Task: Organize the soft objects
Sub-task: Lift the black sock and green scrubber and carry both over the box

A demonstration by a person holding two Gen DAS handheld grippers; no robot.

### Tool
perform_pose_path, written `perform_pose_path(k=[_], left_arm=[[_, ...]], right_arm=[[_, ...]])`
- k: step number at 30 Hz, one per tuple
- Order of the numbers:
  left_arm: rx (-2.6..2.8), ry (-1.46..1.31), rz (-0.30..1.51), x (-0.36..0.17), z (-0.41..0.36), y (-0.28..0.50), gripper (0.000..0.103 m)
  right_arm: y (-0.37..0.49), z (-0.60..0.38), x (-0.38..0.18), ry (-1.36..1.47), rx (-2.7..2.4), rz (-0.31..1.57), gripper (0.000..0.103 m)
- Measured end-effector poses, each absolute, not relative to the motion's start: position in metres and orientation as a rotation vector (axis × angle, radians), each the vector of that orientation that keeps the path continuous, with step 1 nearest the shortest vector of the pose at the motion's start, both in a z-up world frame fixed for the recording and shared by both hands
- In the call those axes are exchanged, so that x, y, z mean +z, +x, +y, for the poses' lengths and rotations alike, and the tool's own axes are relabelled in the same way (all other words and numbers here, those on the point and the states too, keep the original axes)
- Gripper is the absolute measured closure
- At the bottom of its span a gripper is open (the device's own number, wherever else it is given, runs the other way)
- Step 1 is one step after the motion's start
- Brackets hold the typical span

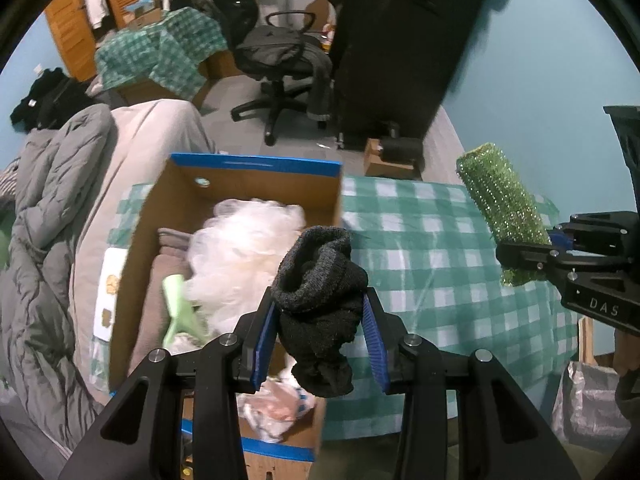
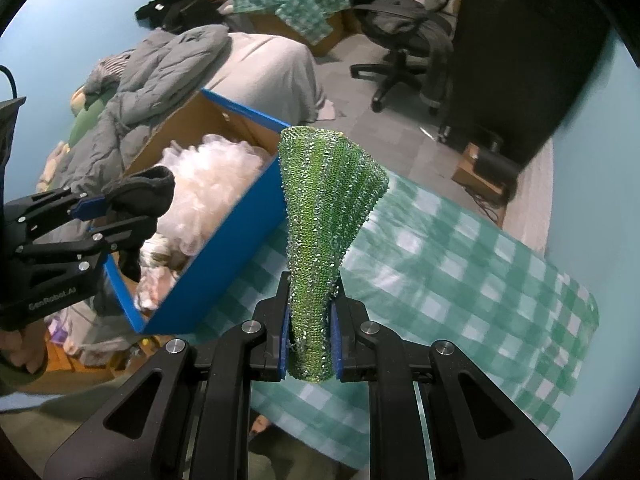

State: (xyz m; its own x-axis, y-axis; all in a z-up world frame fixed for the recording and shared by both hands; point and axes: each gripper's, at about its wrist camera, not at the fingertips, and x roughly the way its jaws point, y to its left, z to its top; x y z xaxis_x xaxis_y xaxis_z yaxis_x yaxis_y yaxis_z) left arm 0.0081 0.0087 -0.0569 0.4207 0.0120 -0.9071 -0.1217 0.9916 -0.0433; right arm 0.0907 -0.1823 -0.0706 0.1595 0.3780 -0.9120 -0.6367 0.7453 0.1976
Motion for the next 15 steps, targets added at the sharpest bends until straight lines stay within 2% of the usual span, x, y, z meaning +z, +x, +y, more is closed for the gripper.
perform_pose_path(k=[15], left_arm=[[0.184,-0.186,1.166,-0.076,0.085,0.003,0.062]], right_arm=[[0.096,-0.091,-0.082,-0.309,0.864,1.220,0.089]])
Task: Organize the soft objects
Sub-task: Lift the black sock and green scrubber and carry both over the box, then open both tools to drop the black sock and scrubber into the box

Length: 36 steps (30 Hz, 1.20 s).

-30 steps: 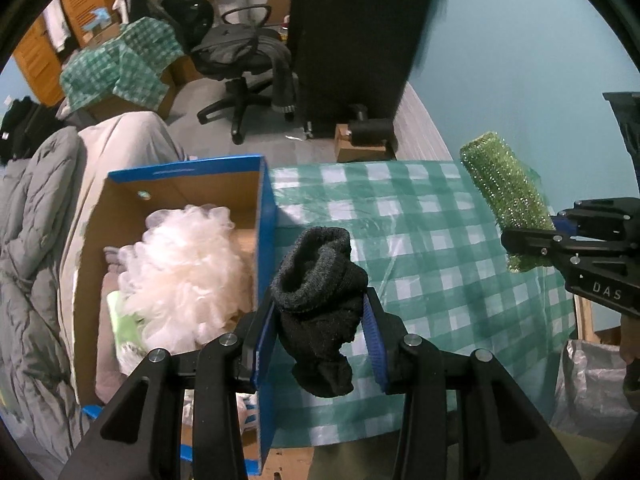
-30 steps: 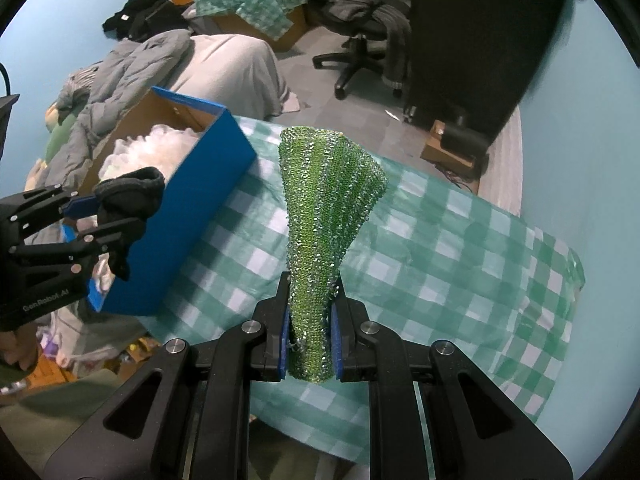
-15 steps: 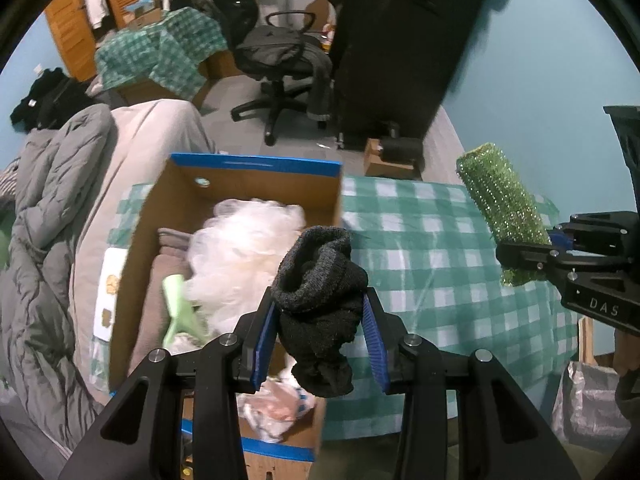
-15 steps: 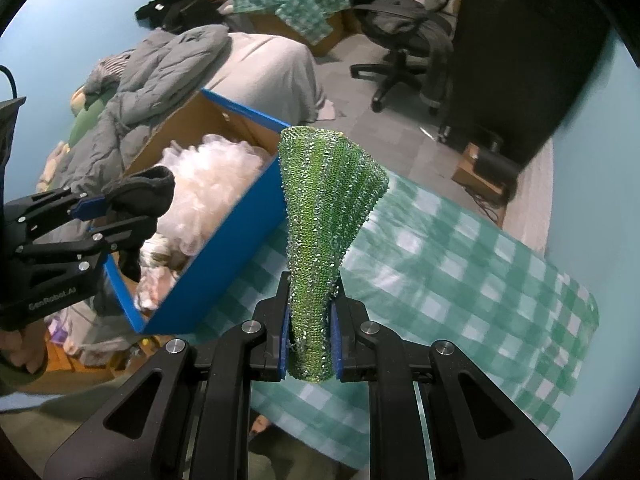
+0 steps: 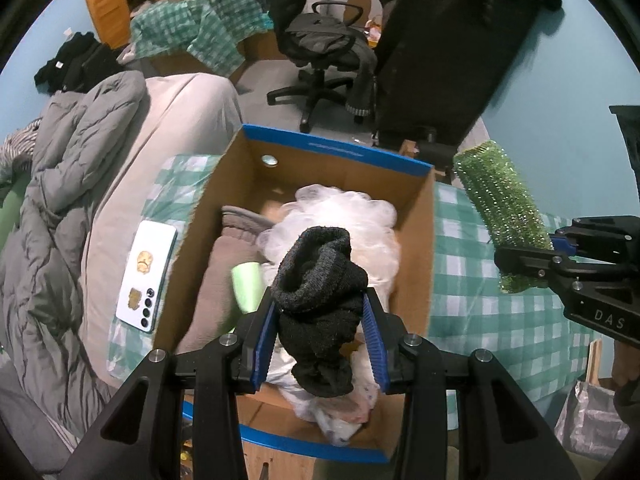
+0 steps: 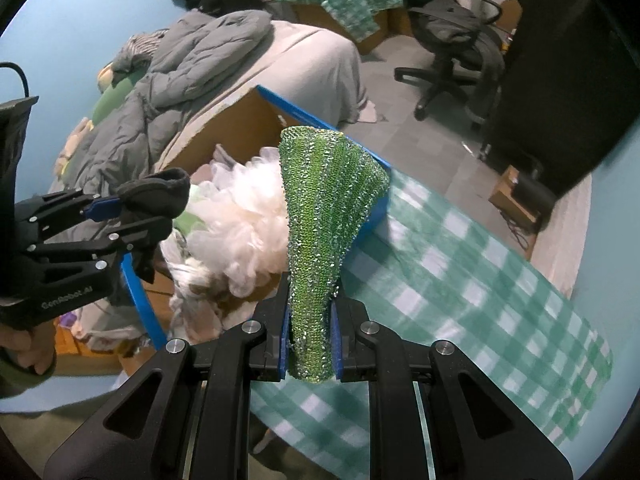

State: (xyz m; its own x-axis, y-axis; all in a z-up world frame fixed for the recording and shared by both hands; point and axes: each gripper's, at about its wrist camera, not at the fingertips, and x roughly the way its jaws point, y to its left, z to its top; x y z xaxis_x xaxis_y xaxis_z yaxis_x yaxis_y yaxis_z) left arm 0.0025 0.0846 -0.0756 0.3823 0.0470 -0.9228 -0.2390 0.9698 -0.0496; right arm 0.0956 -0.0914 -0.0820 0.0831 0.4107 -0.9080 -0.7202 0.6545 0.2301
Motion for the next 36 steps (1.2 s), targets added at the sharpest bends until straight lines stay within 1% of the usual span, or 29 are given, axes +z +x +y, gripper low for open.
perform_pose_path(k=[17,18,21,23,24,25,26,28,30,32,36], left_arm=[[0.204,-0.213,1.222,-0.110,0.133,0.008,0.062],[0.204,-0.218,1.227,-0.111,0.134,0.009,0.062],[0.204,-0.225,1.238,-0.114,0.139,0.010,0.062],[0.203,-0.224,1.237,-0.114,0.139,0.010,0.058],[0.201,-0.223,1.233,-0.114,0.140,0.010,0.057],[0.200,-0.222,1.228,-0.113,0.141,0.010,0.053],[0.201,-0.220,1.225,-0.112,0.141,0.009,0.046],[0.207,-0.214,1.214,-0.108,0.142,0.008,0.040],[0.203,-0.209,1.199,-0.103,0.141,0.006,0.040],[0.203,-0.203,1.187,-0.096,0.139,0.004,0.032],[0.208,-0.193,1.157,-0.086,0.135,-0.001,0.027]], right_arm=[[0.103,-0.006,-0.112,-0.330,0.895,1.302,0.089],[0.102,-0.002,-0.113,-0.335,0.895,1.306,0.088],[0.103,0.006,-0.114,-0.350,0.891,1.314,0.082],[0.103,0.008,-0.113,-0.352,0.895,1.314,0.071],[0.103,0.008,-0.112,-0.350,0.892,1.313,0.060],[0.103,0.007,-0.111,-0.350,0.888,1.307,0.056],[0.102,0.007,-0.110,-0.353,0.882,1.301,0.056],[0.102,0.005,-0.108,-0.357,0.869,1.292,0.055],[0.102,0.003,-0.105,-0.352,0.861,1.288,0.053],[0.102,-0.002,-0.101,-0.342,0.853,1.286,0.052],[0.099,-0.013,-0.093,-0.314,0.839,1.279,0.052]])
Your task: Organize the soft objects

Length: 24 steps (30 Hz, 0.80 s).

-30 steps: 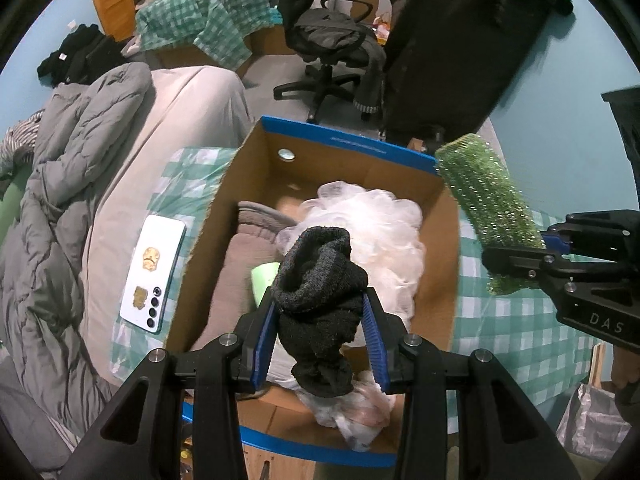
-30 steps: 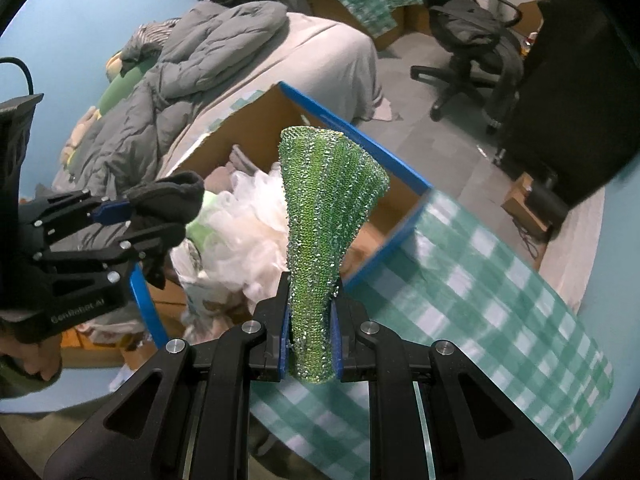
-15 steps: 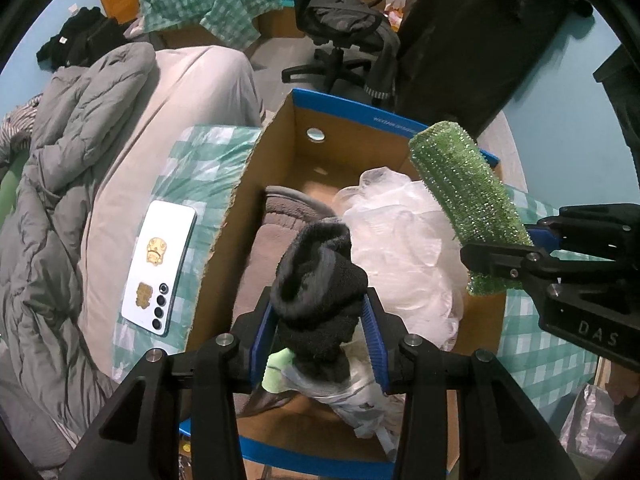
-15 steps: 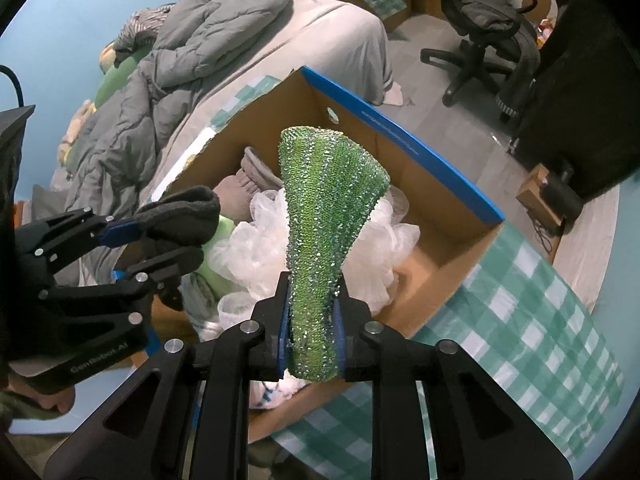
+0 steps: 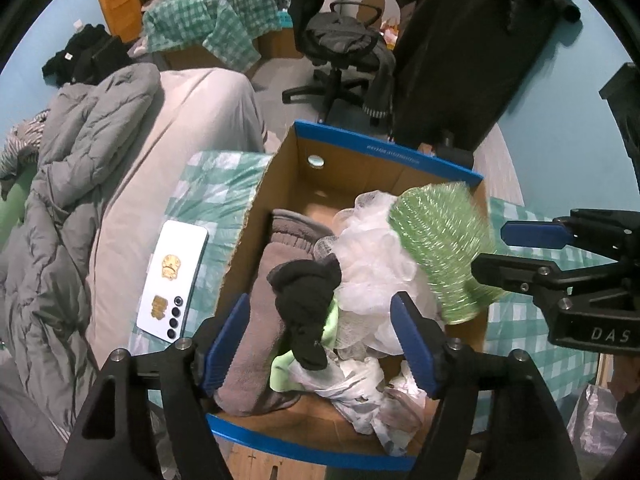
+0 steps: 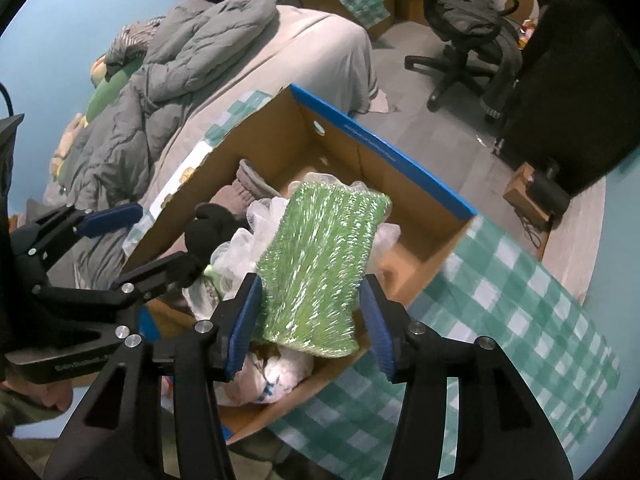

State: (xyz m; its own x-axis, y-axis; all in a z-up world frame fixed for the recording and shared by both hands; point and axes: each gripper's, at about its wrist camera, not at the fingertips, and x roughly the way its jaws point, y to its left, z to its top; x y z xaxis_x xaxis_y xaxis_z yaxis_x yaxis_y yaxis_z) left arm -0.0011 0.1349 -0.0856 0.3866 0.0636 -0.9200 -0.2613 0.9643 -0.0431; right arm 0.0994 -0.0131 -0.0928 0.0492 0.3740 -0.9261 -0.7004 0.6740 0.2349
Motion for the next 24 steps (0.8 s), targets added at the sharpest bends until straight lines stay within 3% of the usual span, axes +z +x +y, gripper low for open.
perform_pose_path(k=[2,4,16,20,24], left_arm=[[0.210,-0.192,1.153,-0.082,0.133,-0.003,0.024],[0.211,-0.192,1.151,-0.080,0.130,-0.005,0.024],[0.241,-0.218,1.143,-0.059,0.116,-0.029,0.023],[0.247,-0.225,1.123,-0.046,0.110,-0.038,0.015],[0.249,-0.207,1.113,-0.032,0.100,-0.043,0.015]], right_arm=[[0.099,-0.019,-0.088,-0.295,0.837,1.268,0.051],[0.101,-0.021,-0.085,-0.279,0.822,1.256,0.039],[0.093,-0.043,-0.068,-0.240,0.809,1.240,0.039],[0.088,-0.056,-0.057,-0.233,0.801,1.229,0.039],[0.083,-0.070,-0.044,-0.219,0.785,1.210,0.039]])
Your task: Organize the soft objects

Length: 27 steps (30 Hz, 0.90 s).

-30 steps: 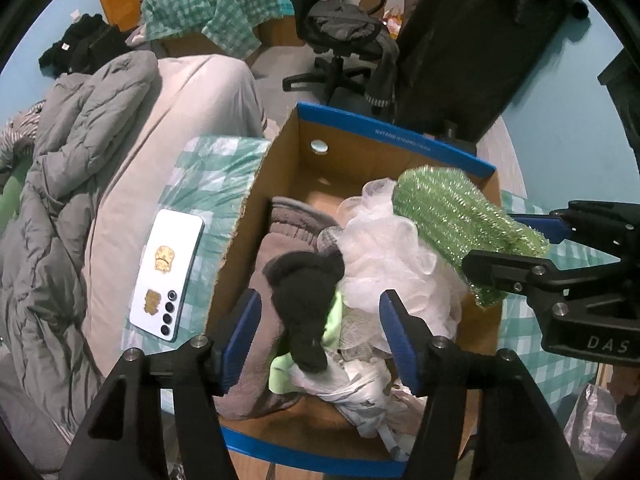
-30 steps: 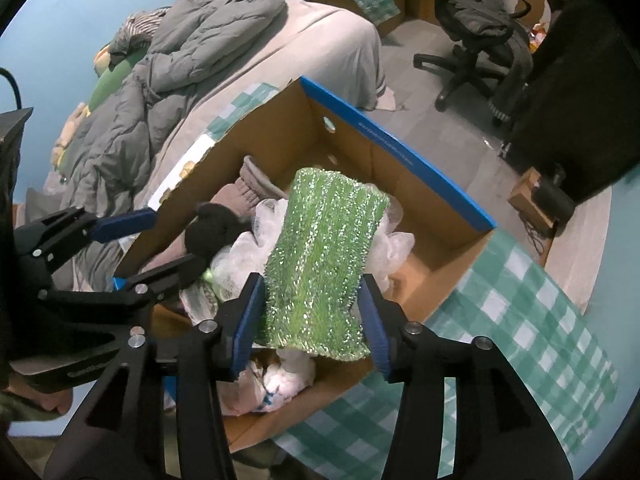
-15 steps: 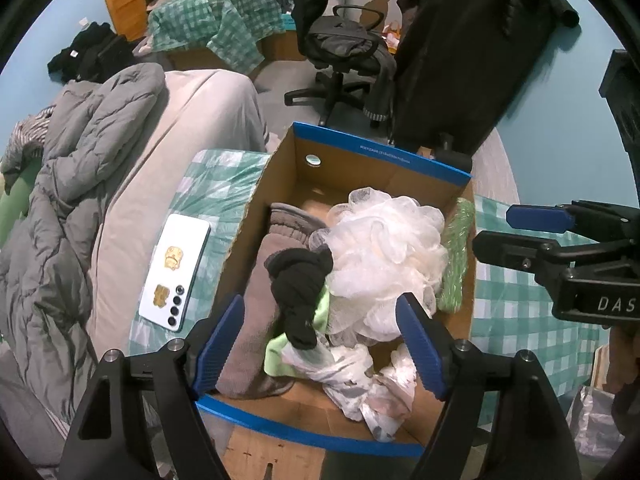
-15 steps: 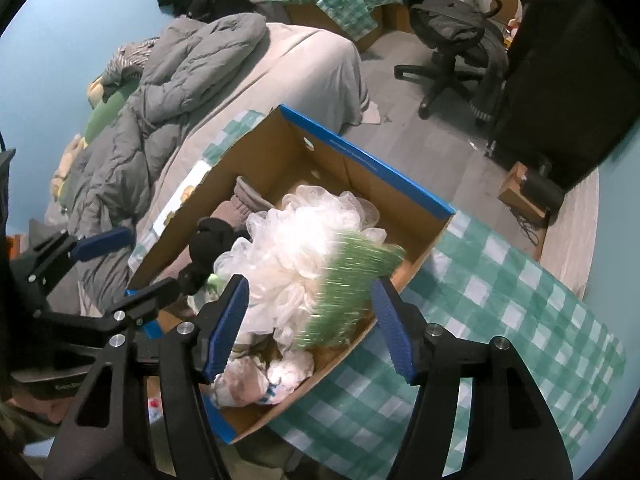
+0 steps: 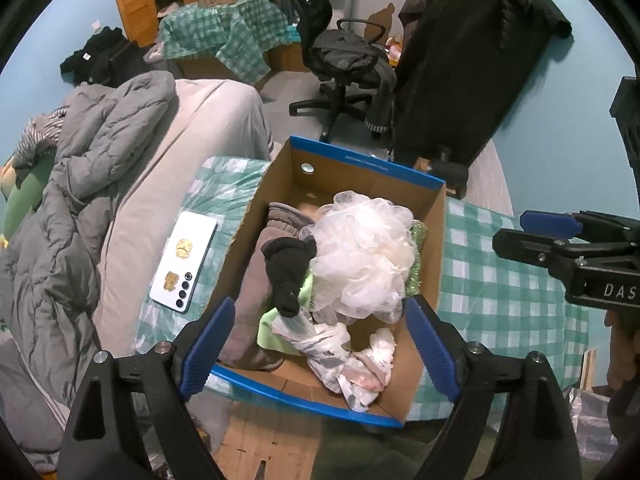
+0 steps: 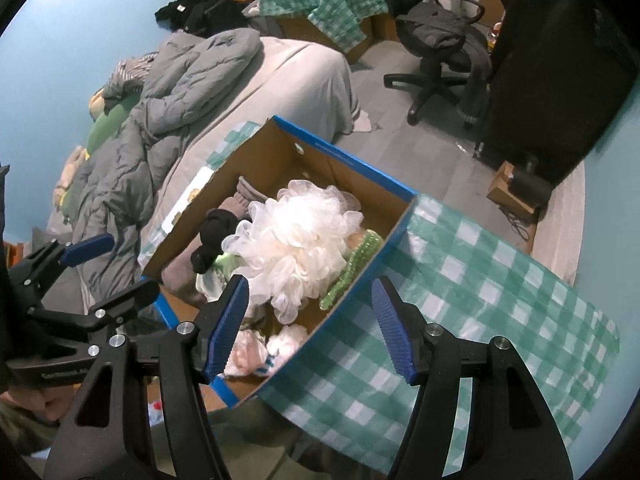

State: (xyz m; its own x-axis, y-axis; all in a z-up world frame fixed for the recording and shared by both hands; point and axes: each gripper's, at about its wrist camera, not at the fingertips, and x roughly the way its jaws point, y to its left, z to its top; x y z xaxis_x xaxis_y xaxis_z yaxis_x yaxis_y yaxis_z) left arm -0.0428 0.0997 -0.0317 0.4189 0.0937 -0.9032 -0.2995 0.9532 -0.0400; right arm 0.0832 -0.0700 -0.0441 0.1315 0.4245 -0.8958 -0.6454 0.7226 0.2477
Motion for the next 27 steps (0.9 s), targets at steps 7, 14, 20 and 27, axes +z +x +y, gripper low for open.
perform_pose_path(k=[7,14,20,27], left_arm=[[0.250,-0.165,1.075,-0.011,0.082,-0.046,0.008],[0.234,-0.152,1.061,-0.001,0.068,-0.044,0.008],[0.221,-0.138,1.048,0.006,0.055,-0.041,0.008],[0.209,-0.124,1.039,0.011,0.044,-0.036,0.008]], right_arm=[[0.077,-0.093,-0.023,-0.205,0.737,1.173,0.039],[0.073,-0.114,-0.008,-0.195,0.690,1.137,0.039],[0.070,-0.134,-0.001,-0.127,0.655,1.135,0.039],[0.069,-0.148,0.003,-0.107,0.624,1.131,0.039]])
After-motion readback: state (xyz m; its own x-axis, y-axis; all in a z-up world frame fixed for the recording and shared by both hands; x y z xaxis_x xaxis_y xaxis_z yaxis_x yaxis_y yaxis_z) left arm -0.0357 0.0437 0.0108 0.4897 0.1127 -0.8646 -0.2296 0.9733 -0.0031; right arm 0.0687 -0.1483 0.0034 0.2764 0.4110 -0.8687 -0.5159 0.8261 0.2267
